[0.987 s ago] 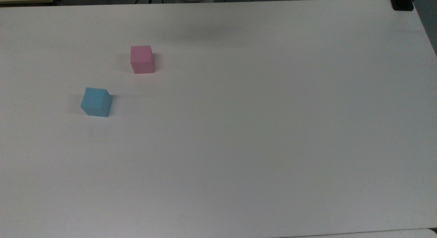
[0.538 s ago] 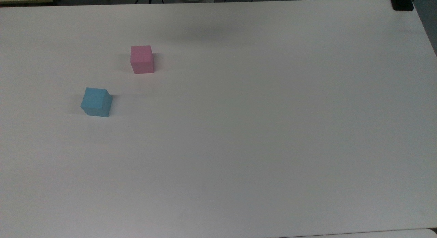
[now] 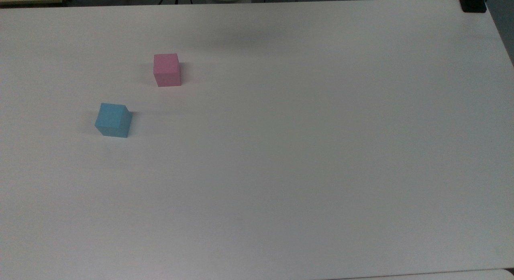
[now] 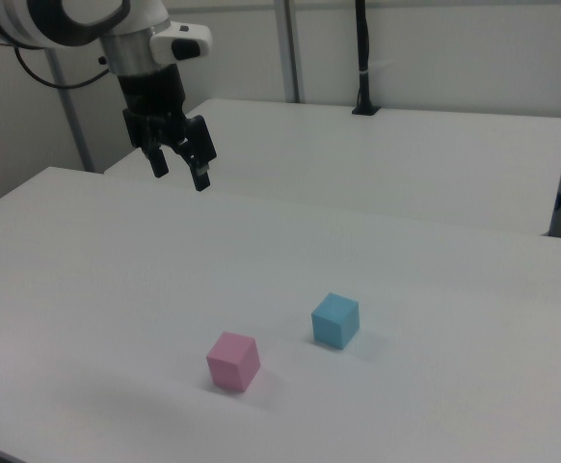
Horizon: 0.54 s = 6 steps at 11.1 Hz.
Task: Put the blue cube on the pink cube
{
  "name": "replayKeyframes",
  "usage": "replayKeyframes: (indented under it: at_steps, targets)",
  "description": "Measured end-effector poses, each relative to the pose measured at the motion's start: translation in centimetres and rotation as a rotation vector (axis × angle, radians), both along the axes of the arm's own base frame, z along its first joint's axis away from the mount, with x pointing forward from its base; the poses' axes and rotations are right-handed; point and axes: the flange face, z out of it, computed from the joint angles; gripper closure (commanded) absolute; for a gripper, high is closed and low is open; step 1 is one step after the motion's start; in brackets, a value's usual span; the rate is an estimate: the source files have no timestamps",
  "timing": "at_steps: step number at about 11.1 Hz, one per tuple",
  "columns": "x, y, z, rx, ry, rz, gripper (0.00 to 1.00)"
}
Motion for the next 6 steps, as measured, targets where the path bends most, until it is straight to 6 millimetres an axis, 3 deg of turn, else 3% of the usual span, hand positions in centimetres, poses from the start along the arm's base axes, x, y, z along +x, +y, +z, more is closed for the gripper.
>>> replayKeyframes:
  at_steps: [3, 6]
  targets:
    - [-0.1, -0.7, -0.2, 0.001, 0.005, -0.01, 0.0]
    - [0.4, -4.7, -2.7, 0.003, 0.065, 0.138, 0.0]
